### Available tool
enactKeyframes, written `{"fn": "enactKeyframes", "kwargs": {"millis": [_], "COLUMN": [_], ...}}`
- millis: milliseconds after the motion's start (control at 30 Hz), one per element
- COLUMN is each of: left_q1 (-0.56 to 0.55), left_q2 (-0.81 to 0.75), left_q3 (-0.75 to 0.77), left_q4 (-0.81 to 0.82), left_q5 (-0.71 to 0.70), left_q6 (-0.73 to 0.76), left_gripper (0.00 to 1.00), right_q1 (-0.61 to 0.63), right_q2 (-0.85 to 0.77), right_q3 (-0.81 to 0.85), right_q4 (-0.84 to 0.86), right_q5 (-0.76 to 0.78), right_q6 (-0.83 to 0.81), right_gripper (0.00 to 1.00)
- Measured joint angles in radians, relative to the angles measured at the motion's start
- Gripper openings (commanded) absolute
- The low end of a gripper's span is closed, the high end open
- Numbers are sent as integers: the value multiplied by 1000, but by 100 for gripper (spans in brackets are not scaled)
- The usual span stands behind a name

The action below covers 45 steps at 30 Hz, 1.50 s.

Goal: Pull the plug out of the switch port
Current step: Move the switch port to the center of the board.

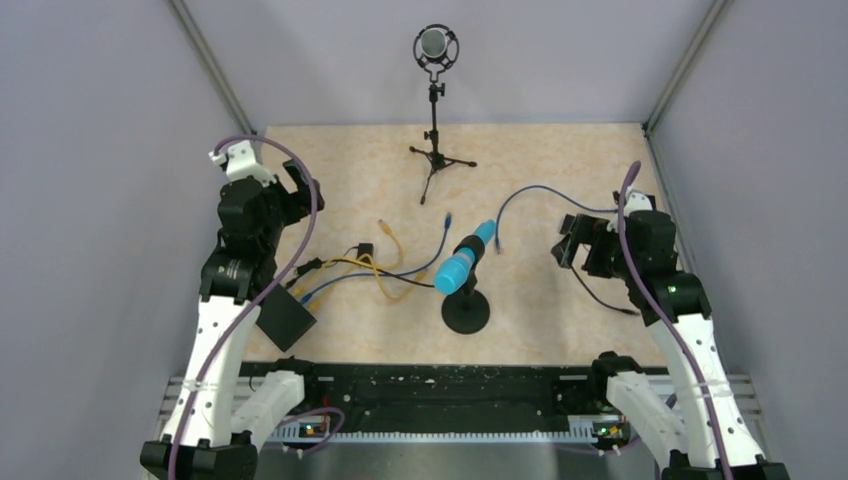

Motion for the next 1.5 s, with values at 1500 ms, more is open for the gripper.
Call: {"fn": "enactKeyframes", "kwargs": {"millis": [1500], "left_q1": [8], "left_q2": [-85], "left_q3": [-262], "left_q4": [-515], "left_q5": [-249], "left_q6": [-518], "left_gripper": [99], "right_q1": [59], "right_q2": [262], "right_q3": [16], "right_q4": [96], "right_q5": [105], "right_q6": [244], "right_gripper": [99]}}
